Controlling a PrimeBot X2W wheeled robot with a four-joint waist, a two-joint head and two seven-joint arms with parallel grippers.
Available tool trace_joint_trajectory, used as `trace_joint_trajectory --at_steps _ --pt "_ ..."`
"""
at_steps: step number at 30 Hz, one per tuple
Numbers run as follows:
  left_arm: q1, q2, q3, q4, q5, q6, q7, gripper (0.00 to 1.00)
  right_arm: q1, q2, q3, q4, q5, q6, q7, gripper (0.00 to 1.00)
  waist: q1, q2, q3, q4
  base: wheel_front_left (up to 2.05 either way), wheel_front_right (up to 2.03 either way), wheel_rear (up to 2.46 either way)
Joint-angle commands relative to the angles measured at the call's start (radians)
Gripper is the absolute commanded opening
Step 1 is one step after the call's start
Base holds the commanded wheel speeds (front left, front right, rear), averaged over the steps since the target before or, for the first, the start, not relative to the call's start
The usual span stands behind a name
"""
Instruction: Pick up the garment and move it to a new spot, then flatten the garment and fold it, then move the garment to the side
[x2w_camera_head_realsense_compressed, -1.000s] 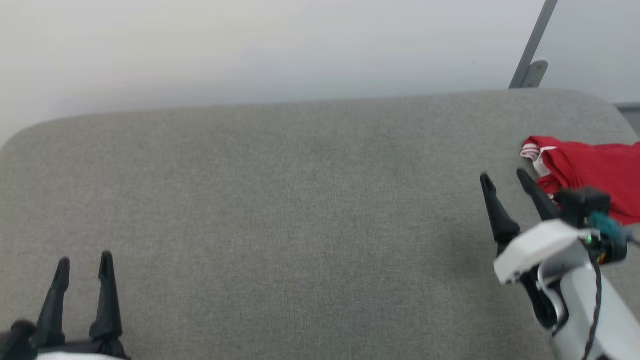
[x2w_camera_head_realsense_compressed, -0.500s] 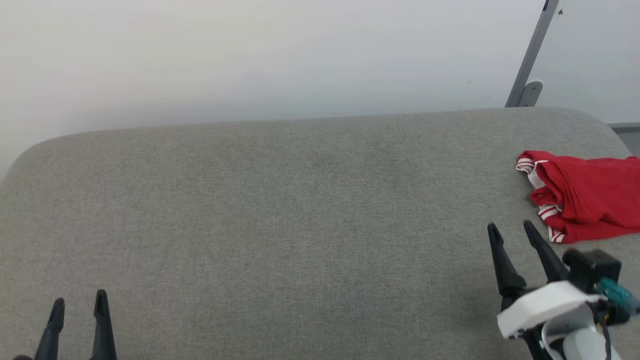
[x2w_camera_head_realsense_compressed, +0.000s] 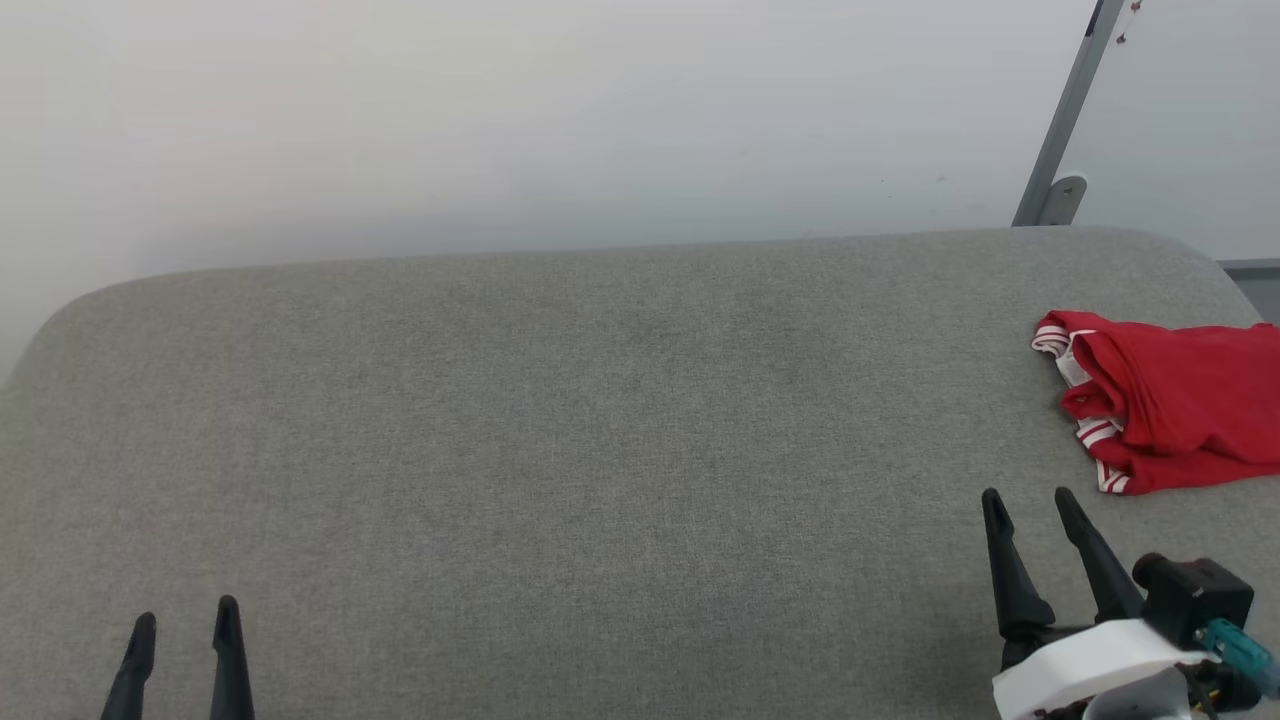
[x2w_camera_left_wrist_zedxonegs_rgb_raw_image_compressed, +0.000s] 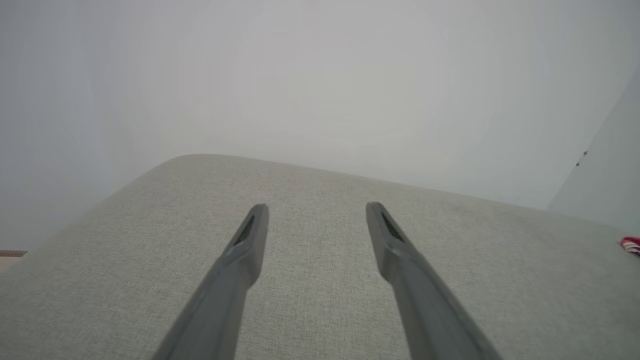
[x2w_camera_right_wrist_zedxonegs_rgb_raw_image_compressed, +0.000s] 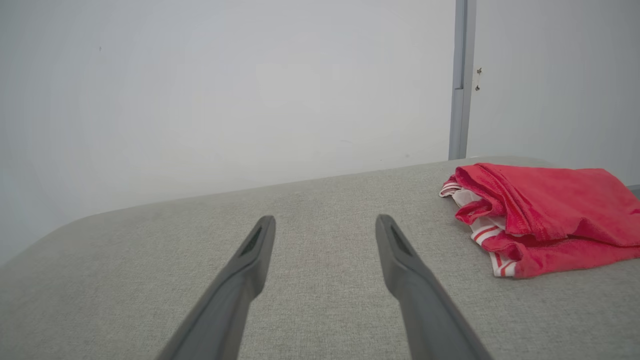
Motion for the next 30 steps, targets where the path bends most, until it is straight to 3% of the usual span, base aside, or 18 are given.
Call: trace_joint_trajectory --at_steps 1,30 --pt "-0.003 0.0 -0.004 0.002 0.007 -0.003 -0.001 1.0 0.014 0.01 -0.008 -0.008 0.002 0.0 0.001 1.0 0.0 -0.0001 -0.001 0.001 0.0 0.0 0.0" --pt "-0.041 0.007 -0.064 0.016 0.041 -0.003 -0.001 1.0 0.059 0.053 -0.006 -0.044 -0.037 0.0 0.039 1.0 0.0 -0.0001 0.001 0.007 0.0 0.0 0.0"
